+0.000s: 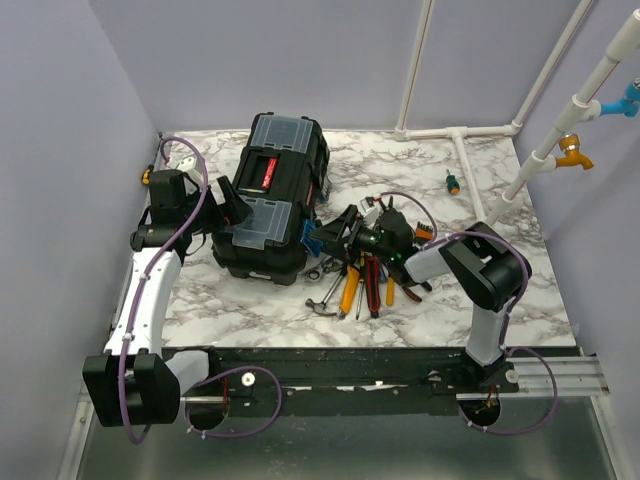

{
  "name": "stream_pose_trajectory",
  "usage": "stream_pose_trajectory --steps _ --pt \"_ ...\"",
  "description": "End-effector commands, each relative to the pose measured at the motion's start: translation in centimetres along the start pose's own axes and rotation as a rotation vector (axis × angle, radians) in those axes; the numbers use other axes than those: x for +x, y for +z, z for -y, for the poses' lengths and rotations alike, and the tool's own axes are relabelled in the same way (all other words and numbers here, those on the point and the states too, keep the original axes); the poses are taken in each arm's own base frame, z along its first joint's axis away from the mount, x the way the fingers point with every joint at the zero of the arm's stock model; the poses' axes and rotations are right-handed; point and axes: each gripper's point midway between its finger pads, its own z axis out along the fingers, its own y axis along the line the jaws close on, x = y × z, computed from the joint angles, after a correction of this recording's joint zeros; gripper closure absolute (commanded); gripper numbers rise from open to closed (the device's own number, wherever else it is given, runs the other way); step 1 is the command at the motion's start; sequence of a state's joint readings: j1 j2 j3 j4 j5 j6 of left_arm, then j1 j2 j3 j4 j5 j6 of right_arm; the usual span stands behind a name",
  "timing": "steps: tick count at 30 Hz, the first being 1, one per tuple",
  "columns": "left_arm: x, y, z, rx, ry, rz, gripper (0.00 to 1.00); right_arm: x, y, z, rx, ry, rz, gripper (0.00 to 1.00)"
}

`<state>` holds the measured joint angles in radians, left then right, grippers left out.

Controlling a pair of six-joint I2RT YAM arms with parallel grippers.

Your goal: Pack the tool kit

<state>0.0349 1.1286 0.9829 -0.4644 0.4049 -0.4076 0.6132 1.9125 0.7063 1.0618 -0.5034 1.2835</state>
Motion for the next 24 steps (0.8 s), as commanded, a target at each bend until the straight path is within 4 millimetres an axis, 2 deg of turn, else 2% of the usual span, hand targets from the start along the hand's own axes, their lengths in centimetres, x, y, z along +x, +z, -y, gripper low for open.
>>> stream_pose_trajectory --steps 1,15,24 --pt "1.2 -0.7 0.8 0.025 -0.002 -0.028 0.03 -1.0 0.7 0.4 0.077 -0.051 0.006 0.0" --pt "1.6 -0.6 1.1 0.045 0.002 -0.044 0.03 0.0 2.6 -2.9 0.061 -0.085 -0.014 0.0" --pt "1.7 -0.6 1.2 0.044 0.007 -0.044 0.03 0.0 2.6 -5.4 0.026 -0.121 -0.028 0.01"
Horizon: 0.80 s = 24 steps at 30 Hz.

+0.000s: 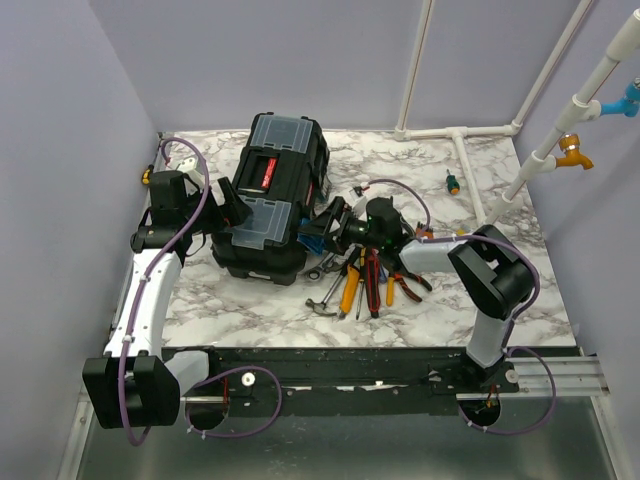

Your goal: Pack the tool kit

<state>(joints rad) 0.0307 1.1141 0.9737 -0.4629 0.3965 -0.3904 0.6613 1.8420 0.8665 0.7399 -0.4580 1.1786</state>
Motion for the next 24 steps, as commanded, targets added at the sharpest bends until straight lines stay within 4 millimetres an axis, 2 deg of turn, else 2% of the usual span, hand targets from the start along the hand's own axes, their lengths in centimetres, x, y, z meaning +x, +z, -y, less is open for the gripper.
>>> stream_pose_trajectory --steps 1,8,13,18,24 --pt "1.5 -0.5 1.2 0.047 -0.013 -0.05 0.03 -0.2 -0.1 -3.5 -0.058 -0.055 0.009 0.01" --pt "1.5 -0.7 1.3 0.049 -0.009 -0.044 0.03 -0.1 -1.1 -6.5 -0.097 -0.085 -0.026 0.0" --pt "1.4 -0.7 1.4 0.049 -0.008 -0.041 0.03 -0.1 -1.4 -6.9 -0.082 -0.081 -0.035 0.0" --pt "1.4 -0.8 1.3 0.045 -0.006 -0.038 0.03 0.1 -1.9 -8.7 -0.142 -0.074 -0.053 0.0" --pt "1.5 -0.8 1.3 0.043 -0.004 -0.038 0.03 0.1 -3.7 -11.1 -0.198 -0.118 -0.037 0.0"
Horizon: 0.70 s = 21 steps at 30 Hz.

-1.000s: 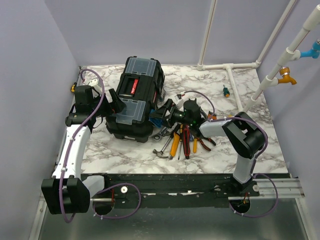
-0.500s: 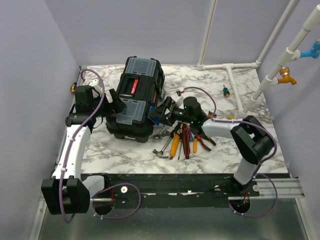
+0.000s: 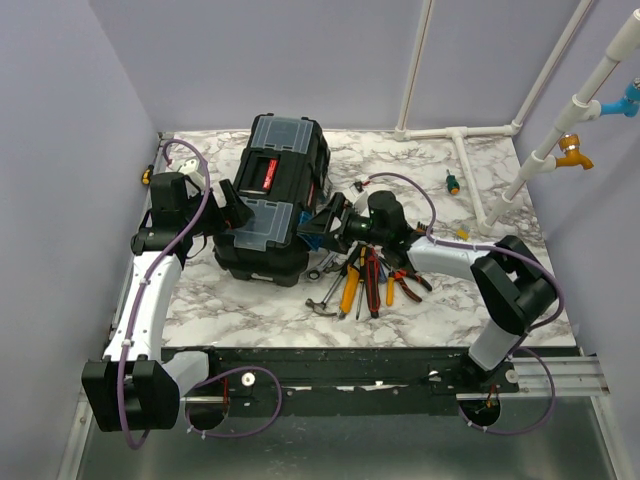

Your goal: Pack the tool kit

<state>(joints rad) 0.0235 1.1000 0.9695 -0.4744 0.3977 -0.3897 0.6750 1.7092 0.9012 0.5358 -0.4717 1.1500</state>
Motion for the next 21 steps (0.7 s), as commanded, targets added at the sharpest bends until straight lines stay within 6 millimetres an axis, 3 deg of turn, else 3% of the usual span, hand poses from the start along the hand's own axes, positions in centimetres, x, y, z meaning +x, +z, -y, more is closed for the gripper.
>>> stream_pose_trajectory --steps 1,7,13,15,17,21 --pt "1.1 -0.5 1.0 0.038 -0.008 -0.033 0.03 -0.2 -2.6 -8.5 -0.243 -0.112 -0.004 0.0" --pt "1.1 -0.7 1.1 0.043 -0.005 -0.032 0.03 0.9 -3.2 -10.3 -0.352 -0.074 -0.083 0.0" --pt "1.1 -0.7 1.4 0.053 -0.006 -0.031 0.03 0.3 -0.6 -6.0 -0.205 0.0 -0.052 0.0" --pt "1.1 -0.7 1.4 0.057 -0.007 -0.033 0.03 0.1 0.1 -5.3 -0.204 0.027 -0.047 0.07" --pt "1.2 -0.7 1.4 0.058 -0.008 -0.036 0.03 0.0 0.9 -4.8 -0.21 0.045 -0.052 0.19" --pt "1.3 -0.7 1.5 0.063 -0.008 -0.037 0.02 0.1 2.1 -4.2 -0.232 0.077 -0.084 0.19"
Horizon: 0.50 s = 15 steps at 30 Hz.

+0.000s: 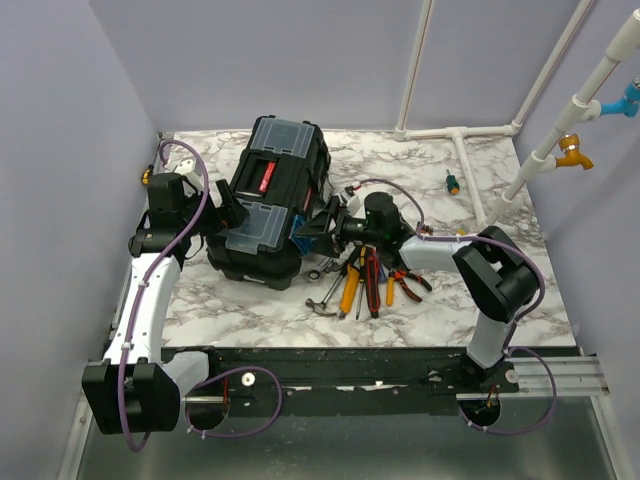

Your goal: Pack the tool kit

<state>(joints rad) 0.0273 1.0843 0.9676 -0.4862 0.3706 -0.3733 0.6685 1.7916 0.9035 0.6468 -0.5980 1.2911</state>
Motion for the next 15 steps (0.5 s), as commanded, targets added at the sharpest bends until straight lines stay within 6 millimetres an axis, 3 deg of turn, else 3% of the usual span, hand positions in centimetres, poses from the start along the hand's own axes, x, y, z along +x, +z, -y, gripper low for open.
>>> stream_pose_trajectory --steps 1,3,6,10,12,15 --pt "1.4 -0.4 2.1 0.092 -0.021 -0.05 0.02 -0.9 1.8 -4.0 -0.169 -0.047 -0.001 0.23" --pt "1.4 -0.4 2.0 0.091 -0.021 -0.049 0.02 -1.0 1.7 -3.8 -0.161 -0.046 0.005 0.23" --pt "1.4 -0.5 2.1 0.092 -0.018 -0.048 0.02 -1.5 1.0 -3.1 -0.097 -0.081 0.05 0.11" --pt "1.3 -0.6 2.1 0.093 -0.016 -0.043 0.02 -2.5 -0.4 -0.6 0.028 -0.08 0.133 0.09" --pt "1.3 -0.6 2.2 0.094 -0.016 -0.043 0.02 -2.7 -1.0 0.2 0.053 -0.083 0.142 0.0" --pt "1.3 -0.6 2.2 0.095 -0.016 -0.045 0.02 -2.4 -1.2 0.6 0.05 -0.078 0.128 0.0"
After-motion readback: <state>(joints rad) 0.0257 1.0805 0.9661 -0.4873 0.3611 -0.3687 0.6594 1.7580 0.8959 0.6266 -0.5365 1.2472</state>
